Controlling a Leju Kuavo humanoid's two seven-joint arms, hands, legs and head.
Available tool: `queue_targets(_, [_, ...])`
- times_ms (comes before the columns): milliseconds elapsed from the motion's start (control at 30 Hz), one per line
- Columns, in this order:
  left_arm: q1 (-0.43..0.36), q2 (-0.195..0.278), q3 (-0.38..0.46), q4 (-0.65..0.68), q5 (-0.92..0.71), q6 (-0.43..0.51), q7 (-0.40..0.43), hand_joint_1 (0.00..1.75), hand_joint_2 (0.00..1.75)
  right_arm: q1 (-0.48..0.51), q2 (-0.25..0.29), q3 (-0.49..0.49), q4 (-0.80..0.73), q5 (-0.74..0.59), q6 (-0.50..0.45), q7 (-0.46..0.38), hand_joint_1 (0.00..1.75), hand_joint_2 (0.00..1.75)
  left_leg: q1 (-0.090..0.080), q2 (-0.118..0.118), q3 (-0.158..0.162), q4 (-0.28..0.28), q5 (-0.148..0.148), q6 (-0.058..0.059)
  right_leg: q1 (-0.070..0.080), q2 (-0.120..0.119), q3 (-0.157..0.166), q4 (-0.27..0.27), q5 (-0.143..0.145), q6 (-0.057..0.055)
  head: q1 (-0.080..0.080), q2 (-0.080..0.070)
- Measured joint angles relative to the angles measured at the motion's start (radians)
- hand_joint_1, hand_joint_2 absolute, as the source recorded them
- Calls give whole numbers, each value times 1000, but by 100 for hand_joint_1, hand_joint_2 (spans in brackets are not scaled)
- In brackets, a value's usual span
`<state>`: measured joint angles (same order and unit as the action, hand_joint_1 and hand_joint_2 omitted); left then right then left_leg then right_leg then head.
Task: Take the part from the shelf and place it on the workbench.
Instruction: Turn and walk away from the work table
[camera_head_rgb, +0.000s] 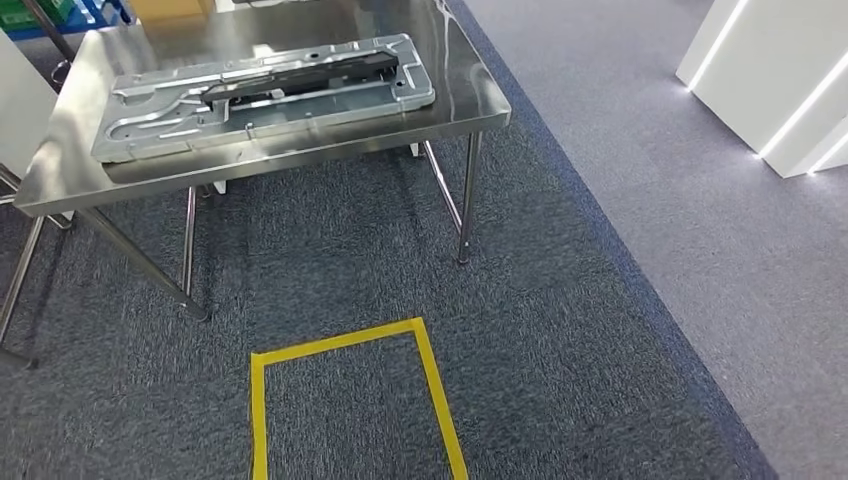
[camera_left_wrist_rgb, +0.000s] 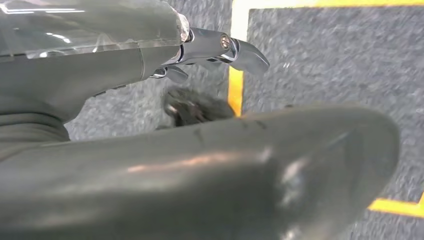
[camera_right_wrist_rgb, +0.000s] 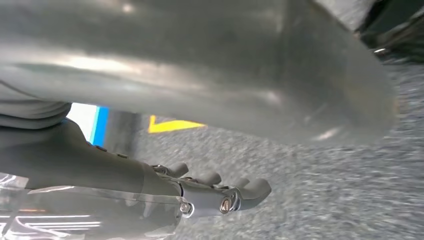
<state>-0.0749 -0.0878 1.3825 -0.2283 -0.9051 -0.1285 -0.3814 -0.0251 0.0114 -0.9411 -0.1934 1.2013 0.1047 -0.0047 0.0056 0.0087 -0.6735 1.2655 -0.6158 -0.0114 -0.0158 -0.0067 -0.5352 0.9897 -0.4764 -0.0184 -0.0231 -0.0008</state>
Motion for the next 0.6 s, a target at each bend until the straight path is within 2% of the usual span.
queue_targets(33, [-1,0,0,0,0,1,2,0,0,-1,0,0,0,2,1,-2,0,0,2,0,9,24,9,-2,0,0,-18,4,11,1,0,0])
queue_targets(67, [-2,0,0,0,0,2,3,0,0,-2,0,0,0,2,2,-4,0,0,3,0,33,17,37,-3,0,0,-36,8,22,4,0,0])
queue_targets(100, [-3,1,-1,0,0,4,3,0,0,-4,0,0,0,1,3,-6,0,0,4,0,73,-23,68,-3,-1,0,-54,13,32,7,0,0])
queue_targets(133, [-6,1,-1,0,0,6,4,0,0,-6,0,-1,0,2,4,-6,0,0,5,0,128,-89,85,-1,-1,1,-69,18,41,11,0,0])
queue_targets(167, [-9,2,-2,0,-2,8,4,0,0,-7,0,-1,0,5,5,-5,0,0,4,-1,186,-170,85,1,-1,1,-80,23,50,17,0,0])
queue_targets(200, [-11,3,-3,0,-4,9,4,0,0,-9,0,-1,0,11,8,-4,0,0,2,-2,228,-235,74,6,0,0,-87,27,59,23,0,0])
queue_targets(233, [-13,4,-5,0,-6,9,4,0,0,-10,0,0,0,22,13,-4,0,0,0,-3,252,-279,61,12,0,-3,-90,27,68,30,0,0])
queue_targets(267, [-14,4,-6,0,-9,9,3,0,0,-11,0,3,0,38,18,-6,0,0,-3,-4,257,-299,57,19,-1,-6,-92,26,77,37,1,0])
queue_targets(300, [-14,5,-7,0,-10,9,1,0,0,-10,0,8,0,55,23,-10,0,0,-2,-5,248,-300,64,28,-3,-9,-94,25,84,44,1,0])
queue_targets(333, [-13,5,-8,0,-12,9,-1,0,0,-8,0,17,0,73,25,-15,0,0,-3,-6,240,-301,75,36,-5,-8,-98,29,76,49,1,0])
queue_targets(367, [-12,4,-10,0,-14,9,-5,0,0,-6,0,27,1,91,25,-19,0,0,-3,-8,231,-303,87,45,-6,-7,-104,47,48,53,2,0])
queue_targets(400, [-10,4,-12,0,-14,9,-8,0,0,-3,0,38,1,105,24,-22,0,0,-3,-9,219,-305,100,51,-7,-5,-116,84,2,55,2,0])
queue_targets(467, [-7,5,-14,0,-14,9,-15,0,0,1,0,59,1,122,18,-23,0,0,-8,-10,191,-302,123,60,-7,-2,-142,203,-102,55,3,0])
queue_targets(500, [-5,5,-15,0,-13,9,-17,0,0,1,0,66,2,124,14,-22,0,0,-11,-11,176,-300,134,61,-6,-1,-151,260,-126,55,3,0])
queue_targets(533, [-4,5,-15,0,-13,9,-19,0,0,1,0,71,2,124,10,-21,0,0,-14,-11,159,-297,145,62,-6,0,-148,295,-125,54,3,0])
queue_targets(567, [-3,5,-15,0,-13,9,-20,0,0,0,0,73,2,122,6,-20,0,0,-16,-11,142,-291,154,61,-5,1,-131,299,-104,52,3,0])
queue_targets(600, [-2,5,-16,0,-13,9,-20,0,0,0,0,76,2,121,4,-21,0,0,-18,-12,126,-285,162,59,-4,2,-97,268,-74,48,3,0])
